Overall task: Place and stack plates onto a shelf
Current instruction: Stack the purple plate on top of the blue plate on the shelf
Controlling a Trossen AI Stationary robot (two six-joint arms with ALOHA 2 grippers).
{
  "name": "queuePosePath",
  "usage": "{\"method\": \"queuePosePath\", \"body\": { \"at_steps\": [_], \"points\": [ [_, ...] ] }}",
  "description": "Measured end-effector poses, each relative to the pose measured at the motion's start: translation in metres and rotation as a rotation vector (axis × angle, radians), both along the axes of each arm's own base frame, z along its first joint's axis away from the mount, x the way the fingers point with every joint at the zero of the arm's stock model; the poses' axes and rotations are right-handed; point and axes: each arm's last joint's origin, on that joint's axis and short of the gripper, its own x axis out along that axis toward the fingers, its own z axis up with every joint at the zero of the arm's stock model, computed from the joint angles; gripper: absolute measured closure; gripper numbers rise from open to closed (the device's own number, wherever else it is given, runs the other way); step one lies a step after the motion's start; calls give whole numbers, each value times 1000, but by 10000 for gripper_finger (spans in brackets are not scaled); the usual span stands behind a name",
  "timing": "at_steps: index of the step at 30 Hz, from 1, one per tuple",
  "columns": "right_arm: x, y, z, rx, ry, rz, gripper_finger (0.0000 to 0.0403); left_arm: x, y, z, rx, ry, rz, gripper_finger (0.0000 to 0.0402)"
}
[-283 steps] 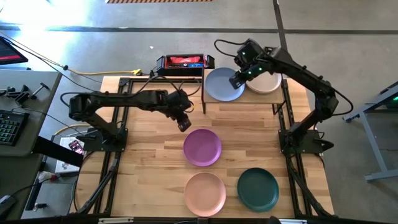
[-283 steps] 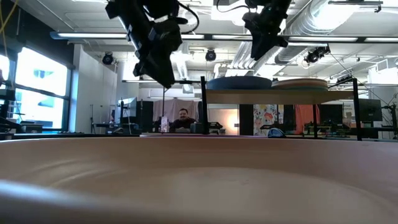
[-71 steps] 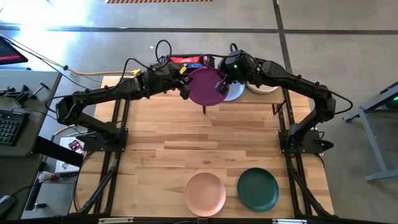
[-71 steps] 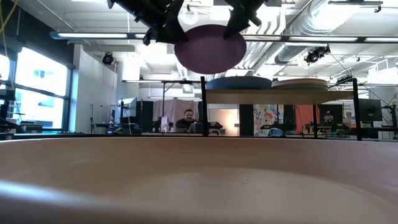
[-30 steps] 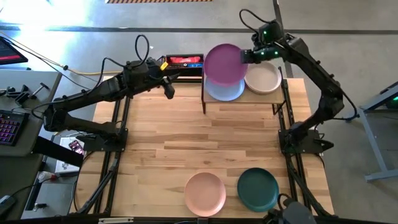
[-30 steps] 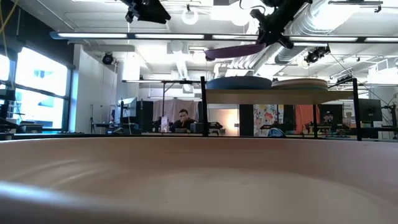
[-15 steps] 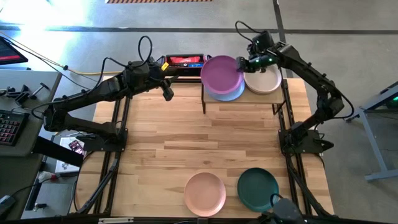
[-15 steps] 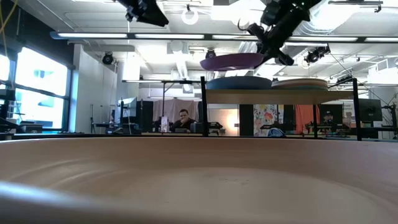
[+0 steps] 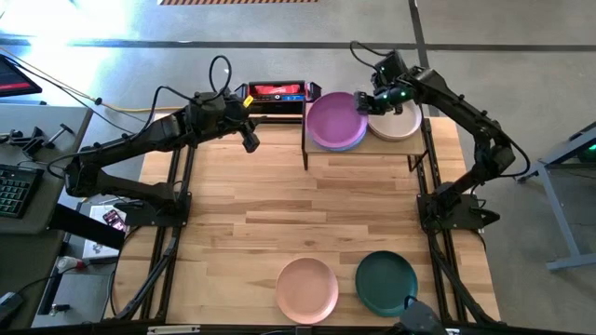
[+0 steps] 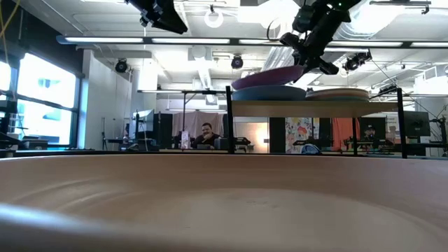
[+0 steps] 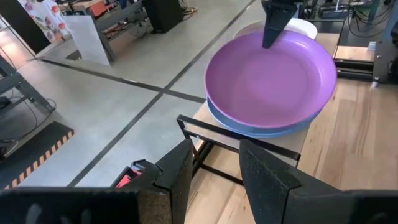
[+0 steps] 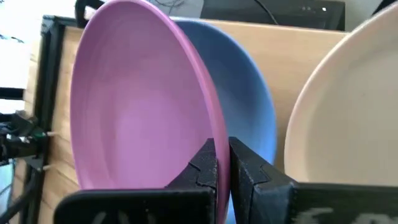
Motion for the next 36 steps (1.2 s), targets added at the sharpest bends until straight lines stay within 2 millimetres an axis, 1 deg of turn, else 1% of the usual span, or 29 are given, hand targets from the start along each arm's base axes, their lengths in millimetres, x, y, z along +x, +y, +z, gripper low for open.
{"method": "queuePosePath", "body": {
  "at_steps": [4,7,18,28,30,36],
  "points": [
    [2,-1,-5,0,-2,-15,403,0,0,0,0,-1,0,280],
    [0,-1,-7,-9,30,-42,403,0,0,0,0,-1,0,280],
    [0,-1,-7,-13,32,-45,403,0,0,0,0,-1,0,280],
    [5,2,-8,-40,64,-47,401,0,0,0,0,-2,0,280],
    [5,2,-8,-44,68,-48,392,0,0,0,0,-2,0,280],
    [6,3,-8,-57,82,-56,344,0,0,0,0,-2,0,280]
  ]
}}
